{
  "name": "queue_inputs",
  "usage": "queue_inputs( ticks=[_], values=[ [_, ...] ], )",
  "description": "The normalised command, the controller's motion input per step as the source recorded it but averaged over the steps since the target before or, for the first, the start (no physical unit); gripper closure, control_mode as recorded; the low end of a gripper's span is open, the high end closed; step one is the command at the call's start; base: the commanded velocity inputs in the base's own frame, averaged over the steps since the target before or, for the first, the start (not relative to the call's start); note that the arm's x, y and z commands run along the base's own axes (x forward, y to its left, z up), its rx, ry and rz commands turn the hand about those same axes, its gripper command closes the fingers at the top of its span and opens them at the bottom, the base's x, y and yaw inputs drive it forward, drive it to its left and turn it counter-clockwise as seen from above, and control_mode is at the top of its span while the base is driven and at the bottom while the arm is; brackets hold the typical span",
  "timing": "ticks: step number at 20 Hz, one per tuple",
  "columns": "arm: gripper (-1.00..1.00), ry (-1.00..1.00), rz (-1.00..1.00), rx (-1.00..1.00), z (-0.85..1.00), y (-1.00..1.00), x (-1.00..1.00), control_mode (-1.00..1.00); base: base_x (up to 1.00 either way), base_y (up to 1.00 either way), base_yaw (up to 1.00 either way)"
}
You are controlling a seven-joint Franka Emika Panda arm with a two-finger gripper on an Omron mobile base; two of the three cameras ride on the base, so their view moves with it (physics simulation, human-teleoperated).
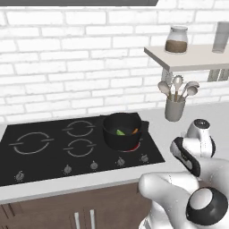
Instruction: Put the lemon wedge and carrot in the pot. Retrieve the spatula and lightly stir the vegetables in the pot.
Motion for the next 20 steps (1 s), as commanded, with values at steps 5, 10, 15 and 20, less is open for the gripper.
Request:
queue_inputs(
  ticks=[5, 10, 15, 20],
  values=[
    [-1.0, 0.02, -0.02, 0.03, -0.45, -0.1, 0.45, -1.0, 0.0, 0.0, 0.0],
    [1.0, 0.05, -0.03, 0.0, -0.36, 0.0, 0.43, -1.0, 0.0, 0.0, 0.0],
    [1.0, 0.1, -0.02, 0.04, -0.29, -0.06, 0.13, -1.0, 0.0, 0.0, 0.0],
    [1.0, 0.09, 0.0, 0.12, -0.18, 0.0, -0.08, -1.0, 0.0, 0.0, 0.0]
  ],
)
